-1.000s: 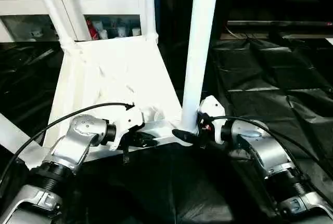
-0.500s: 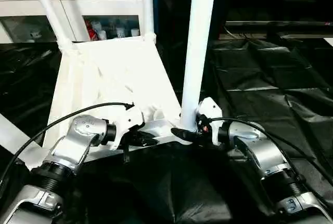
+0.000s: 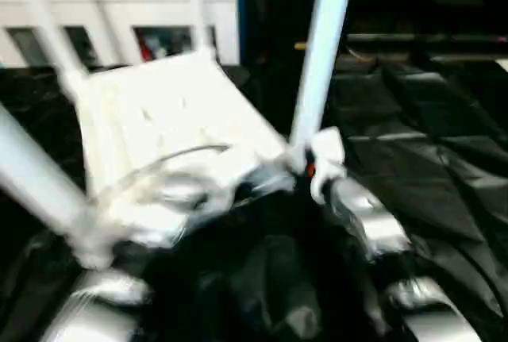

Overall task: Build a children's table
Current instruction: Rotate leg to tighten

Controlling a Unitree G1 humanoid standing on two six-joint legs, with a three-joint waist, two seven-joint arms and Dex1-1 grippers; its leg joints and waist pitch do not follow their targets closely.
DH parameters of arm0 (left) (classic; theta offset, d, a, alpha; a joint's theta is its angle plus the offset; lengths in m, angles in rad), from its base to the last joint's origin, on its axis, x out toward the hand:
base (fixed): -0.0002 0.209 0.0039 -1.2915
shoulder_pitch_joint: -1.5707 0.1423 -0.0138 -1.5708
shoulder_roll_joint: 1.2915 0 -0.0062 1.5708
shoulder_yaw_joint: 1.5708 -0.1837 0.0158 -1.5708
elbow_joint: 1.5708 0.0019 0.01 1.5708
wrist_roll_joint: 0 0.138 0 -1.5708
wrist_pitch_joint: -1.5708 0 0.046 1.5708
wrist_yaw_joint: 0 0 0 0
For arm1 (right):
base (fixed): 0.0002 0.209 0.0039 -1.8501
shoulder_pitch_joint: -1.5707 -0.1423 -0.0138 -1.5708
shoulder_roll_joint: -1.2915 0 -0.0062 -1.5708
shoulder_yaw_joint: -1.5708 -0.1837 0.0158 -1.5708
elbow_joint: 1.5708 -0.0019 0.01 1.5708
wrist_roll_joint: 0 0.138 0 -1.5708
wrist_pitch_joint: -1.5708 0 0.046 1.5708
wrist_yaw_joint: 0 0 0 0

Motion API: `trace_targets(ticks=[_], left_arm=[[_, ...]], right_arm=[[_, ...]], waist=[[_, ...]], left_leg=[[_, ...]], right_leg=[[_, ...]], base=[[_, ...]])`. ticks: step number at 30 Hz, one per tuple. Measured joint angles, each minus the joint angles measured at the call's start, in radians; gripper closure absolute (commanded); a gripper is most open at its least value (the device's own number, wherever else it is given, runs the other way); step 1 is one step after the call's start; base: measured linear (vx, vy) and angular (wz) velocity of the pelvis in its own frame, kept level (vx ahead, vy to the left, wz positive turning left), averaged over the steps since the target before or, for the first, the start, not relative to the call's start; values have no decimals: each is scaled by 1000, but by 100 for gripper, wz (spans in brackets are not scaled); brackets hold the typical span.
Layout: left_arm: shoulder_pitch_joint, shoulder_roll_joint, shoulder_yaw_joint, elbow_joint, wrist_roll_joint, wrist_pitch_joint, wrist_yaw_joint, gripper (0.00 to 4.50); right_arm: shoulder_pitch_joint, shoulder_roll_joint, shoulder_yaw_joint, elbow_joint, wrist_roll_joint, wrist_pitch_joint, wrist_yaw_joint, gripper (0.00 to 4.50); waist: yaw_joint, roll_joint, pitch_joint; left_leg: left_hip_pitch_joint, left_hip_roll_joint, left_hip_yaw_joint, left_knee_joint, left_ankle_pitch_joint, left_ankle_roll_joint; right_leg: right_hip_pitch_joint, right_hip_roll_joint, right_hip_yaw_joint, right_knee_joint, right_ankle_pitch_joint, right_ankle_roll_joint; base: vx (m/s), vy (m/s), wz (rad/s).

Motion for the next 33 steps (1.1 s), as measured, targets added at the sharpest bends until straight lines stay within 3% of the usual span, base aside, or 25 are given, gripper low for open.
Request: trace_targets(ticks=[1, 8, 13, 19, 25, 26, 33], left_arm=[[0, 0, -1, 0, 0, -2, 0, 450], [21, 38, -8, -13, 9, -51, -47, 450], [59, 124, -15, -51, -19, -115, -174, 450], [84, 219, -25, -70, -73, -174, -334, 450], [106, 281, -27, -93, -102, -194, -455, 450], [106, 293, -29, -93, -108, -198, -471, 450], [106, 318, -33, -93, -118, -214, -506, 450]], right_arm=[[2, 0, 0, 0, -1, -5, 1, 106], [22, -15, 4, -13, 4, -30, 128, 48], [66, -138, 98, -127, 32, -14, 397, 8], [82, -258, 145, -236, 67, 7, 662, 8], [82, -326, 172, -264, 85, 27, 798, 8], [82, -333, 181, -273, 86, 32, 819, 35], [82, -340, 200, -280, 104, 51, 889, 87]], waist=[[2, 0, 0], [-6, 1, 0], [-6, 0, 0], [1, -3, 2], [14, -5, 2], [15, -6, 3], [20, -11, 5]], left_leg=[[-3, 0, 0, -1, 2, 3], [-5, 1, -1, -1, 1, 1], [-5, 2, -2, -1, 1, 1], [-6, 2, -2, 1, 2, 2], [-7, 2, -1, 1, 2, 5], [-7, 3, -1, 1, 2, 5], [-7, 3, -1, 1, 1, 3]], right_leg=[[0, 0, -1, 0, 0, 0], [-1, 1, -2, 1, 0, 0], [-2, 1, -4, 1, 0, 0], [-3, 1, -4, -1, 0, 0], [-3, 1, -4, -2, 0, 0], [-3, 1, -5, -2, 0, 0], [-3, 1, -5, -2, 0, 0]], base=[[0, 0, 0], [0, 0, 0], [0, 0, 0], [0, 0, 0], [0, 0, 0], [0, 0, 0], [0, 0, 0]])
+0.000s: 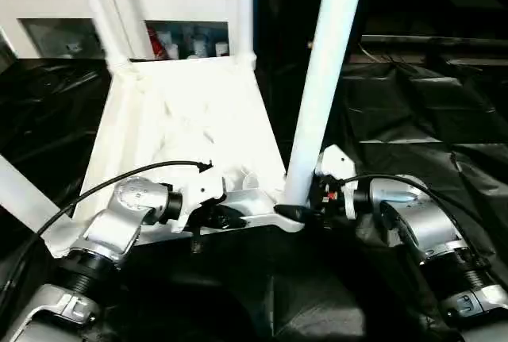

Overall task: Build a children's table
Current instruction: Rotate leg to tighten

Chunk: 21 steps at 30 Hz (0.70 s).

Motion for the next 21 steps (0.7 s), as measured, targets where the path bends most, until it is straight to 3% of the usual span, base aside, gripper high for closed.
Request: trace_targets(ticks=[13, 18, 21], left_arm=[[-1, -18, 9, 5, 3, 3, 30, 450], [-66, -146, 40, 73, 62, 103, 263, 450], [-76, -182, 39, 79, 76, 129, 328, 450]], right_arm=[[16, 36, -23, 1, 22, 39, -16, 182], [7, 206, -158, 113, -2, 13, -403, 194], [-1, 240, -178, 131, -4, 9, -510, 196]], waist=[[-1, -2, 1], [-15, -2, 1], [-20, -1, 1]], left_leg=[[1, 0, 0, 0, 0, 0], [4, -1, 0, 0, 2, -4], [4, -1, 0, -2, 3, -5]], right_leg=[[0, 0, 0, 1, 0, 0], [1, 0, 2, 3, 3, -3], [1, 0, 2, 2, 4, -3]], base=[[0, 0, 0], [-10, -1, 0], [0, 0, 0]])
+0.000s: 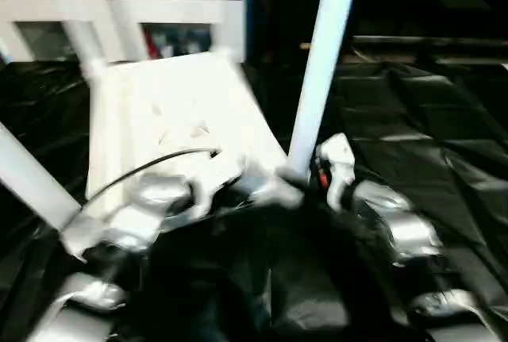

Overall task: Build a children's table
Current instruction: Rotate leg to tighten

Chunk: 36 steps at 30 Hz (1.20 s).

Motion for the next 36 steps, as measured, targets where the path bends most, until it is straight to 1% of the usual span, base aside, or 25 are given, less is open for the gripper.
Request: trace_targets(ticks=[2, 5, 6, 7, 8, 11, 12, 13, 15, 20, 22, 24, 26, 27, 28, 29, 31, 32, 33, 35, 36], left_arm=[[-14, -33, 2, 20, 15, 8, 59, 450], [-24, -70, 9, 31, 37, 18, 119, 450], [-24, -73, 9, 31, 40, 18, 122, 450], [-24, -74, 8, 31, 41, 18, 121, 450], [-22, -73, 6, 29, 42, 18, 113, 450], [-2, -54, 6, 0, 42, 10, 84, 450], [4, -44, 5, -7, 41, 5, 72, 450], [9, -33, 5, -15, 41, -2, 57, 450], [23, -6, 4, -36, 36, -15, 11, 450], [54, 59, -12, -68, 1, -67, -119, 450], [59, 76, -16, -75, -11, -76, -160, 450], [71, 108, -17, -84, -36, -85, -222, 450], [77, 124, -17, -90, -46, -92, -261, 450], [77, 133, -19, -90, -48, -96, -278, 450], [77, 139, -21, -90, -51, -98, -294, 450], [77, 143, -22, -90, -54, -100, -307, 450], [77, 150, -26, -90, -56, -107, -327, 450], [77, 154, -28, -90, -57, -111, -334, 450], [76, 158, -30, -89, -58, -113, -342, 450], [74, 161, -31, -86, -60, -115, -350, 450], [74, 162, -31, -85, -62, -116, -351, 450]], right_arm=[[-8, 51, -25, 19, -28, -15, -118, 196], [-36, 90, -35, 48, -65, -25, -236, 196], [-37, 94, -37, 51, -71, -31, -241, 161], [-37, 95, -38, 55, -72, -39, -241, 161], [-36, 96, -38, 54, -70, -43, -237, 126], [-19, 95, -38, 27, -61, -35, -186, 117], [-13, 89, -36, 19, -61, -35, -163, 104], [-9, 73, -24, 9, -61, -32, -130, 82], [3, 29, 11, -22, -59, -17, -36, 75], [32, -80, 80, -96, -28, -5, 192, 75], [38, -108, 95, -121, -19, 1, 254, 75], [46, -156, 118, -153, -6, 11, 356, 75], [47, -181, 129, -171, 14, 23, 425, 75], [46, -195, 132, -174, 18, 25, 453, 92], [46, -208, 140, -180, 20, 26, 478, 92], [45, -217, 143, -182, 22, 28, 502, 110], [43, -232, 151, -188, 23, 30, 526, 112], [41, -237, 155, -189, 24, 31, 540, 130], [38, -241, 159, -189, 24, 32, 552, 130], [35, -242, 161, -189, 24, 34, 561, 152], [35, -243, 161, -189, 24, 34, 561, 152]], waist=[[-4, 1, -1], [-7, 2, -1], [-7, 3, -2], [-7, 3, -2], [-7, 4, -2], [-9, 4, -2], [-10, 4, -3], [-11, 4, -3], [-11, 4, -3], [-6, 4, -2], [-2, 4, -2], [-1, 4, -2], [3, 3, -2], [4, 3, -1], [6, 3, -1], [11, 2, -1], [16, 0, 0], [18, 0, 0], [18, 0, 0], [19, -1, 0], [19, -1, 0]], left_leg=[[0, 0, 0, -1, 0, -1], [-1, 0, 0, -2, 1, -1], [-1, 0, 0, -2, 1, -1], [-1, 0, 0, -2, 1, -1], [-2, 0, 0, -2, 1, -1], [-2, 0, 0, -3, 0, -1], [-3, 0, 0, -3, 1, -1], [-3, 0, 0, -3, 0, -1], [-3, 0, 0, -4, 1, 0], [-3, 1, 0, -6, 0, 0], [-4, 0, 0, -6, 1, 2], [-5, 0, 0, -5, 0, 3], [-5, 0, 0, -5, 0, 4], [-5, 0, 0, -5, 0, 4], [-5, 0, 0, -5, 0, 4], [-5, 0, 0, -5, 0, 4], [-5, 0, 0, -5, 0, 4], [-5, 0, 0, -5, 0, 4], [-5, 0, 0, -5, 0, 4], [-5, 0, 0, -5, 0, 4], [-5, 0, 0, -5, 0, 4]], right_leg=[[0, 0, 0, 0, 0, 0], [0, 0, 0, -1, 0, 0], [0, 0, 0, -2, 0, 0], [0, 0, 0, -2, 0, 0], [0, 0, 0, -3, 0, 1], [-1, 0, 0, -3, -1, 1], [-1, 0, 0, -3, -1, 2], [-1, 1, 0, -3, -1, 2], [-1, 1, -1, -4, -1, 2], [-1, 1, -1, -7, -2, 3], [-1, 1, -1, -9, -2, 3], [-1, 1, -1, -10, -2, 3], [-1, 1, -1, -10, -2, 3], [-1, 1, -1, -10, -2, 3], [-1, 1, -1, -10, -2, 3], [-1, 1, -2, -10, -2, 3], [-1, 1, -1, -10, -2, 3], [-1, 1, -1, -10, -2, 3], [-1, 1, -1, -10, -2, 3], [-1, 1, -1, -10, -2, 3], [-1, 1, -1, -10, -2, 3]], base=[[0, 0, 0], [0, 0, 0], [0, 0, 0], [0, 0, 0], [0, 0, 0], [0, 0, 0], [0, 0, 0], [0, 0, 0], [0, 0, 0], [0, 0, 0], [0, 0, 0], [0, 0, 0], [0, 0, 0], [0, 0, 0], [0, 0, 0], [0, 0, 0], [0, 0, 0], [0, 0, 0], [0, 0, 0], [0, 0, 0], [0, 0, 0]])
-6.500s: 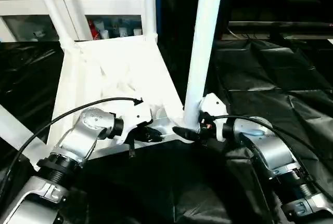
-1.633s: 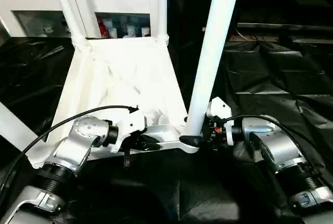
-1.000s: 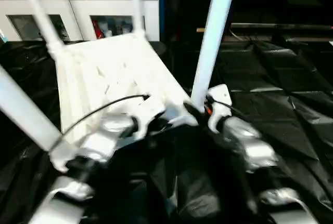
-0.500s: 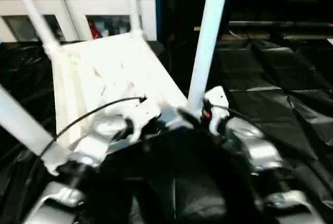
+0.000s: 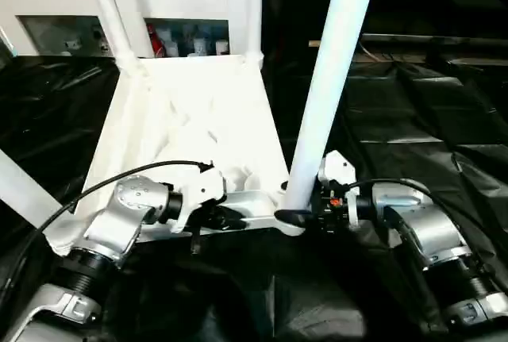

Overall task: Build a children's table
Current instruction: Rotate leg to tighten

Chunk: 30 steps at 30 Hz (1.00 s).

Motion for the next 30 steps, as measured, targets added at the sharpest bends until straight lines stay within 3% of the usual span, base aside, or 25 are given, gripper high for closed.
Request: trace_targets(ticks=[7, 11, 17, 20, 23, 26, 27, 30], left_arm=[[-1, 1, 0, 8, -5, -3, -11, 450], [-6, -15, 9, 17, 0, 0, 20, 450], [-49, -97, 22, 65, 36, 63, 166, 450], [-87, -186, 43, 111, 73, 128, 318, 450], [-110, -258, 46, 136, 97, 168, 432, 450], [-114, -278, 47, 140, 105, 176, 469, 450], [-114, -278, 47, 140, 105, 176, 468, 450], [-114, -276, 48, 140, 105, 174, 462, 450]], right_arm=[[-8, -2, 0, 0, 9, 10, 22, 217], [-5, 7, -4, -1, 5, 10, 1, 232], [3, 83, -84, 41, -24, 9, -215, 248], [-11, 192, -162, 102, -59, 7, -462, 248], [-37, 250, -192, 139, -90, 7, -646, 248], [-46, 278, -202, 154, -102, 3, -714, 248], [-46, 279, -202, 156, -102, -3, -714, 195], [-44, 283, -212, 152, -89, 0, -695, 182]], waist=[[2, -1, 0], [2, -1, -1], [-7, -2, -1], [-15, -3, -2], [-26, -1, -3], [-28, 0, -4], [-28, 1, -5], [-29, 1, -5]], left_leg=[[0, 0, 0, 0, 3, 4], [1, 0, 0, 1, 3, 4], [3, 0, 1, 1, 4, 1], [5, 0, 1, 1, 5, -1], [5, -1, 1, 1, 5, -1], [4, -1, 1, 1, 5, -1], [4, -1, 1, 1, 5, -1], [4, -1, 1, 1, 5, -1]], right_leg=[[0, 0, 0, 0, 0, 0], [1, 0, 0, 1, 0, 0], [3, 0, 1, 2, 4, -3], [3, 0, 1, 1, 8, -3], [4, -1, 2, -1, 6, 0], [4, -1, 2, -2, 6, 1], [4, -1, 2, -2, 7, 1], [3, -1, 2, -2, 8, -1]], base=[[0, 0, 0], [0, 0, 0], [0, 0, 0], [0, 0, 0], [0, 0, 0], [0, 0, 0], [0, 0, 0], [0, 0, 0]])
